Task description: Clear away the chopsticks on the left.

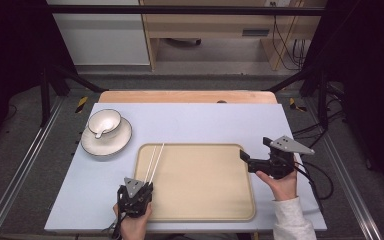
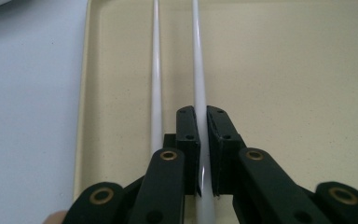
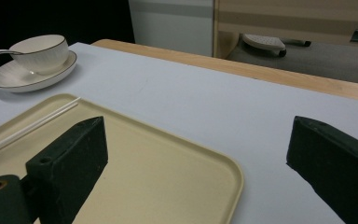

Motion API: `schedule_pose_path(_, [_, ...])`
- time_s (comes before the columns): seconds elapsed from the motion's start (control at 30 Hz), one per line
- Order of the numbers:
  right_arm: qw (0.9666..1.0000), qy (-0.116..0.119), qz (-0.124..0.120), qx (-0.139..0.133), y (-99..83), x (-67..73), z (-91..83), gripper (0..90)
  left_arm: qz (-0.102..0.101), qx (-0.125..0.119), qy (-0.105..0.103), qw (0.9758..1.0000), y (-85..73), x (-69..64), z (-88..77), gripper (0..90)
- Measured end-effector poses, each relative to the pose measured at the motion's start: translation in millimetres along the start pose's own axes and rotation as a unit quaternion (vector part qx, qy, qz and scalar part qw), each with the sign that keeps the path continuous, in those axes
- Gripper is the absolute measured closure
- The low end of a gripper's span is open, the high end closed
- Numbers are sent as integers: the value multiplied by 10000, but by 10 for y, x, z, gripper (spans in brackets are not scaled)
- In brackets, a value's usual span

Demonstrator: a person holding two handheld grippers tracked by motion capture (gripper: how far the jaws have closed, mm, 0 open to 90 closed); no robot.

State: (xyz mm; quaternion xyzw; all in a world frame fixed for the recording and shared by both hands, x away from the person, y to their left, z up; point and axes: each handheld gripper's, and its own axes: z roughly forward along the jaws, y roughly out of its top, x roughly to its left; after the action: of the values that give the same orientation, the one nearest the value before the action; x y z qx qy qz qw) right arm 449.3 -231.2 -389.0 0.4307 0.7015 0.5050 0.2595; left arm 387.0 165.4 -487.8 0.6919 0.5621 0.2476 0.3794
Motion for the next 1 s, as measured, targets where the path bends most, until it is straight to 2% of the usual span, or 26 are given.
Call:
schedule_pose_path(0.4, [10000,11,23,-10,6,-4,-15,55,49,105,44,9999,23,-27,-1,838])
schedule_pose_path(0.57, [10000,10,8,-41,9,-10,-21,55,108,128,-20,9999,34,-21,6,835])
schedule_pose_path(0.73, [10000,-1,37,-60,15,-14,-38,55,107,53,-167,9998,63,1,-14,796])
schedule_pose_path(0.93, [9999,-4,34,-102,24,-26,-62,54,156,-202,-343,9991,196,42,-82,743])
schedule_pose_path(0.97, [9999,-15,69,-119,30,-28,-75,54,233,-323,-422,9983,272,77,-127,727])
schedule_pose_path(1.0, [9999,-20,66,-138,32,-31,-81,54,233,-323,-422,9983,272,77,-127,711])
